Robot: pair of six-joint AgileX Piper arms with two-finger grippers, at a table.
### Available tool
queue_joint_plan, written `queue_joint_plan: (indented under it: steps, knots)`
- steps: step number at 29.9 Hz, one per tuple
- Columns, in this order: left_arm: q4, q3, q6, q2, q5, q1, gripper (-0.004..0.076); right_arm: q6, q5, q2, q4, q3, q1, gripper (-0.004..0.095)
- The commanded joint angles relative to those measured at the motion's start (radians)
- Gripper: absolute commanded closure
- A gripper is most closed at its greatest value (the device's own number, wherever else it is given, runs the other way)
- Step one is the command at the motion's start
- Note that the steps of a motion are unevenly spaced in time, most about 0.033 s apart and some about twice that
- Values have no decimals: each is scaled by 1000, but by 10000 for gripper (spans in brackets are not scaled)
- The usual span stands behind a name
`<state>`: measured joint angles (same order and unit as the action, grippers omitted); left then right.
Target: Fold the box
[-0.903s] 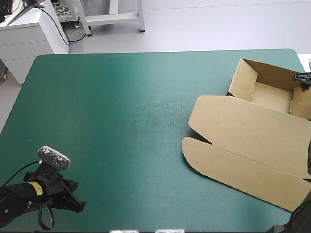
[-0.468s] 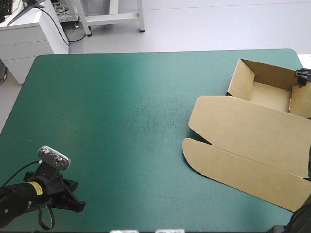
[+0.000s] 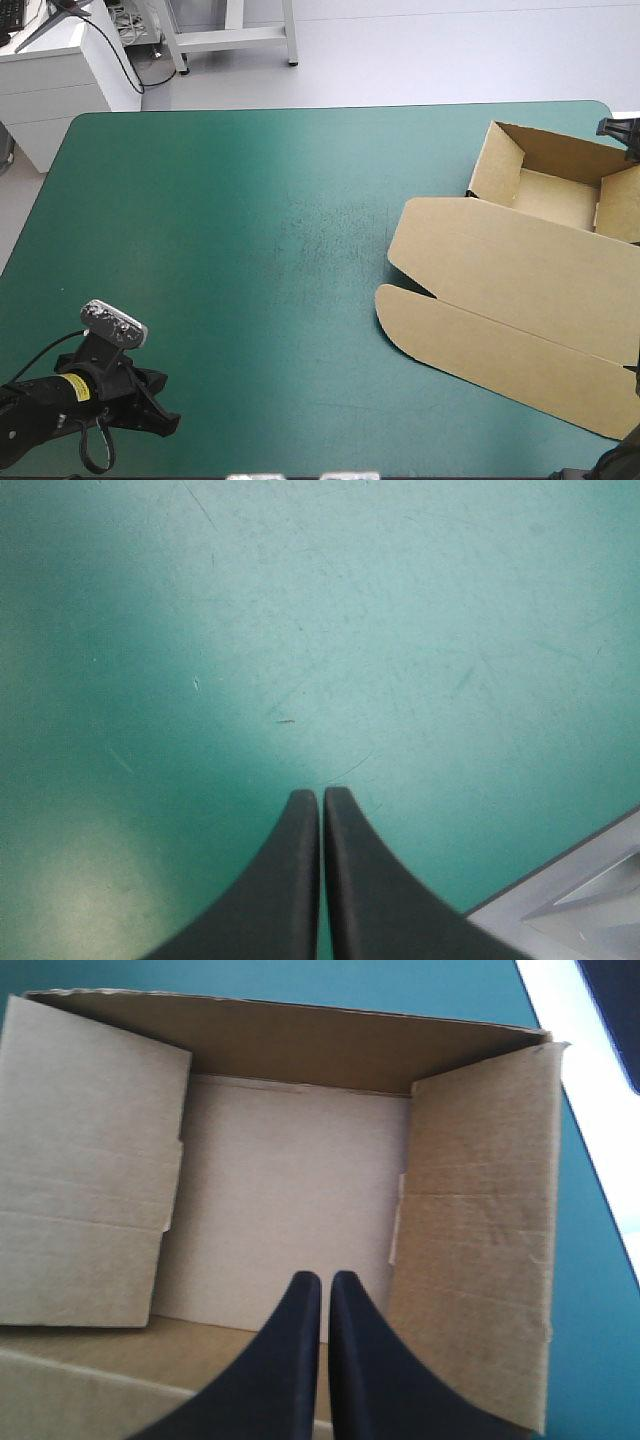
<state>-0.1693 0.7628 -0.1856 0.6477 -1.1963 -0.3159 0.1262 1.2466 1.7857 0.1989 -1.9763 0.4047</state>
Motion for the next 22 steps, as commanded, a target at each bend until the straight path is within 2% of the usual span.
queue_joint_plan:
  steps: [1, 9, 12, 19, 22]
  knots:
    - [-5, 20, 3, 2, 47, -8, 732, 16, 5, -108, 40, 13, -58, 910]
    - [-13, 20, -3, -7, 45, -8, 732, 67, 3, -259, 25, 216, -293, 910]
    - [-7, 20, -5, -38, 47, -8, 732, 69, -28, -320, 25, 334, -373, 910]
    - [-18, 20, -5, -175, 45, -8, 732, 71, -295, -559, 25, 687, -559, 910]
    - [-33, 20, -5, -217, 45, -8, 732, 71, -348, -657, 32, 837, -594, 912]
